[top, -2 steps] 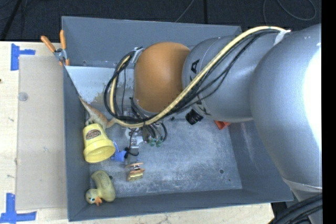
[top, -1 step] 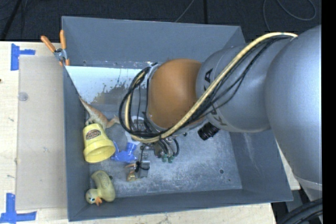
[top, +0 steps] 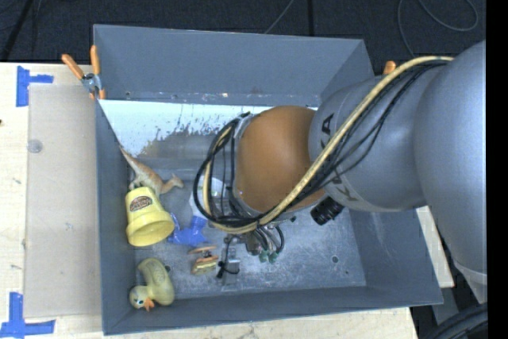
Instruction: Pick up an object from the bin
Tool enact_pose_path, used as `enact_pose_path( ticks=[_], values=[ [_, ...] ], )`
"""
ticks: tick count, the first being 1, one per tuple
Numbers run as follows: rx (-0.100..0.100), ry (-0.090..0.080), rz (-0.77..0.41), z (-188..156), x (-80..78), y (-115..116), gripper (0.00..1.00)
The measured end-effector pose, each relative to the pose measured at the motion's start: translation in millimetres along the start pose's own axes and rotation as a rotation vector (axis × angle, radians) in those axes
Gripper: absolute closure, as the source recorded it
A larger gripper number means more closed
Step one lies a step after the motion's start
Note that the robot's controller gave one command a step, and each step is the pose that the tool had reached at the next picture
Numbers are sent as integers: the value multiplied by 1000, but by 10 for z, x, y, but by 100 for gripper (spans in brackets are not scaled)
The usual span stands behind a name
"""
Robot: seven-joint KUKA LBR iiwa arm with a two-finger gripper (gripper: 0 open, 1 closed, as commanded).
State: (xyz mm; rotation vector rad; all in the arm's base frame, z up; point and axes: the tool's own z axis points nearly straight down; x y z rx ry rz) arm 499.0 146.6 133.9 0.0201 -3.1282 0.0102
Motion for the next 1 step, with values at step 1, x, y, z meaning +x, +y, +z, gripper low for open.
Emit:
enact_pose_path(
  ticks=[1],
  values=[
    [-5, -7, -159, 138, 13, 263, 0]
  ],
)
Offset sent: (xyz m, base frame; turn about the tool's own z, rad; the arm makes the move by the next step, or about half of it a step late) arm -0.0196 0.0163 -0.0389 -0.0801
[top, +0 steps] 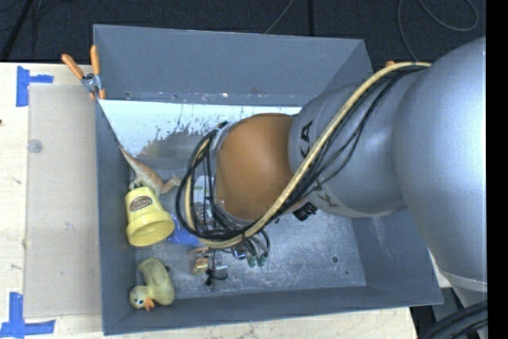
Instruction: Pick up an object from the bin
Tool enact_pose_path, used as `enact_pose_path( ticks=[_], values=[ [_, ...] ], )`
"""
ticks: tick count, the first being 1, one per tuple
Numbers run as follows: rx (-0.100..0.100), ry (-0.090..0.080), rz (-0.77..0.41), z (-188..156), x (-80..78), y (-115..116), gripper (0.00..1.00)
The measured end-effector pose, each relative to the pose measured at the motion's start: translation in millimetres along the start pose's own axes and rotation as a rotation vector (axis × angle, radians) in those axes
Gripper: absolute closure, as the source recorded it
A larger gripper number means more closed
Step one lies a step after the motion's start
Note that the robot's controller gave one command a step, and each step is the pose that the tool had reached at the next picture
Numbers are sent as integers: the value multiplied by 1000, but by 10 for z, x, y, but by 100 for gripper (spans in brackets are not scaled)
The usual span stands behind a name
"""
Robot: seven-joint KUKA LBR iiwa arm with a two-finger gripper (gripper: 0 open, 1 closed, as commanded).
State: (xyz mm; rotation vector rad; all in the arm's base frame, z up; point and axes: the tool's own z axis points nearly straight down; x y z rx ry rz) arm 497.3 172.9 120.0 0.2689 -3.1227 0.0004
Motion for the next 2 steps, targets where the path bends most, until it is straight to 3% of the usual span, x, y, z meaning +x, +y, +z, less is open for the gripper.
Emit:
enact_pose_path(
  ticks=[1, 2],
  values=[
    [5, 11, 81, 259, 198, -68, 100],
    [5, 11, 82, 259, 198, -69, 100]
  ],
)
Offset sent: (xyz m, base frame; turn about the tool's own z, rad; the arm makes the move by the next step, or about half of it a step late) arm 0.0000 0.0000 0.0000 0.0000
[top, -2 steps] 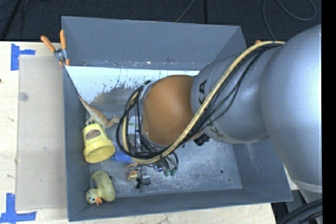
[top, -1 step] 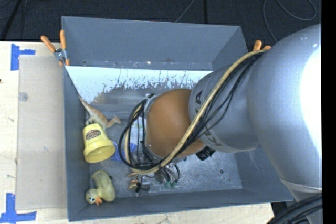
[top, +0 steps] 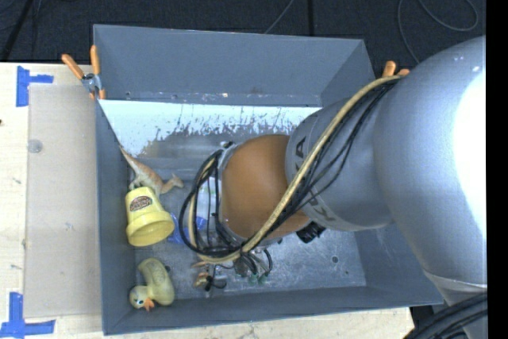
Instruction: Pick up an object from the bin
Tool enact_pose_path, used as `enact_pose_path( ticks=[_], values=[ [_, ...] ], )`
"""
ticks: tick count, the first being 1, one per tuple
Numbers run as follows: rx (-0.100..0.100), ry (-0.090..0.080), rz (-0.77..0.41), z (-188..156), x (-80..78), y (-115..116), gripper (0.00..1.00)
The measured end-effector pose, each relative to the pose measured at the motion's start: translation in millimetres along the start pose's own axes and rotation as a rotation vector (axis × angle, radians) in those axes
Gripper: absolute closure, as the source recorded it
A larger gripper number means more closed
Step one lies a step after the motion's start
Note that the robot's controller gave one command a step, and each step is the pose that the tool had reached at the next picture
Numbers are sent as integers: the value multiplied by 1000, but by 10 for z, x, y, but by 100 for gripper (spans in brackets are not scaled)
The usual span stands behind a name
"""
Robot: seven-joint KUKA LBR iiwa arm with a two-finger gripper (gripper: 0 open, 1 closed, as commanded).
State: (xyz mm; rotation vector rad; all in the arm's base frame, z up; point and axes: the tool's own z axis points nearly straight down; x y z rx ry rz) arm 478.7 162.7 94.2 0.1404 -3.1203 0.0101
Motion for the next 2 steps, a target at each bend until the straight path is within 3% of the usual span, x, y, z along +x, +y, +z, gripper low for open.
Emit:
enact_pose_path(
  ticks=[1, 2],
  values=[
    [0, 2, 0, -16, 2, -1, 100],
    [-1, -8, -51, -399, -28, -183, 100]
  ],
)
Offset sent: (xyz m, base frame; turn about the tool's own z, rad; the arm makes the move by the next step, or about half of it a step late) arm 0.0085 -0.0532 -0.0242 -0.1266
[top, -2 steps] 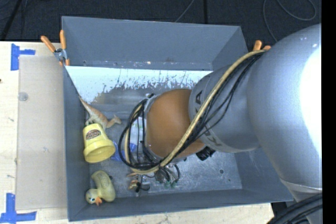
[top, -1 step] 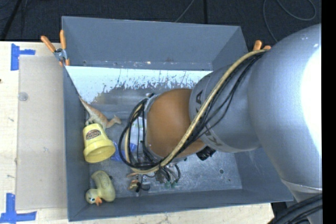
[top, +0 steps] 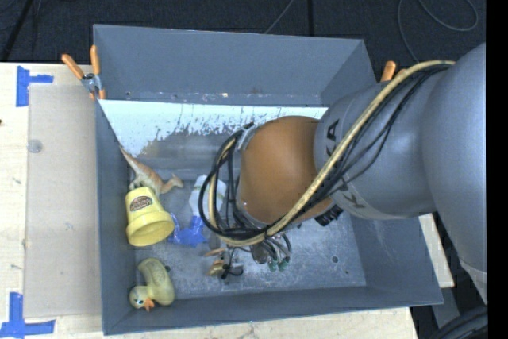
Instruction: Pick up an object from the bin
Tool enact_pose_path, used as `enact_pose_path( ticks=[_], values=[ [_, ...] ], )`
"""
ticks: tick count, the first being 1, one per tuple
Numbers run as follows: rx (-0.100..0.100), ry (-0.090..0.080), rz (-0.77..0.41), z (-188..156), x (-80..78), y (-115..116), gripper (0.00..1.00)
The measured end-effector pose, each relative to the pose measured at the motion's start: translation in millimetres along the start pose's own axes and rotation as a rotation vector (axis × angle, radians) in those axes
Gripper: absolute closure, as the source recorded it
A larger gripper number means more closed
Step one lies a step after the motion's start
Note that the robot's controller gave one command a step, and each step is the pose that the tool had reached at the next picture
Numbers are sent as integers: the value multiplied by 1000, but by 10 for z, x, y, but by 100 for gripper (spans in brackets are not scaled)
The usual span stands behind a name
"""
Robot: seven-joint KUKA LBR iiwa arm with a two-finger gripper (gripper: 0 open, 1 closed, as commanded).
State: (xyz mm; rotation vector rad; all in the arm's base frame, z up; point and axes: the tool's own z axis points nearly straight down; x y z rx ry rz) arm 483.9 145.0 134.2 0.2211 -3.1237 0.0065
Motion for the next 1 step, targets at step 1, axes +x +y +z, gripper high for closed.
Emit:
enact_pose_path(
  ticks=[1],
  values=[
    [2, 12, -43, -1635, -153, 343, 100]
  ],
)
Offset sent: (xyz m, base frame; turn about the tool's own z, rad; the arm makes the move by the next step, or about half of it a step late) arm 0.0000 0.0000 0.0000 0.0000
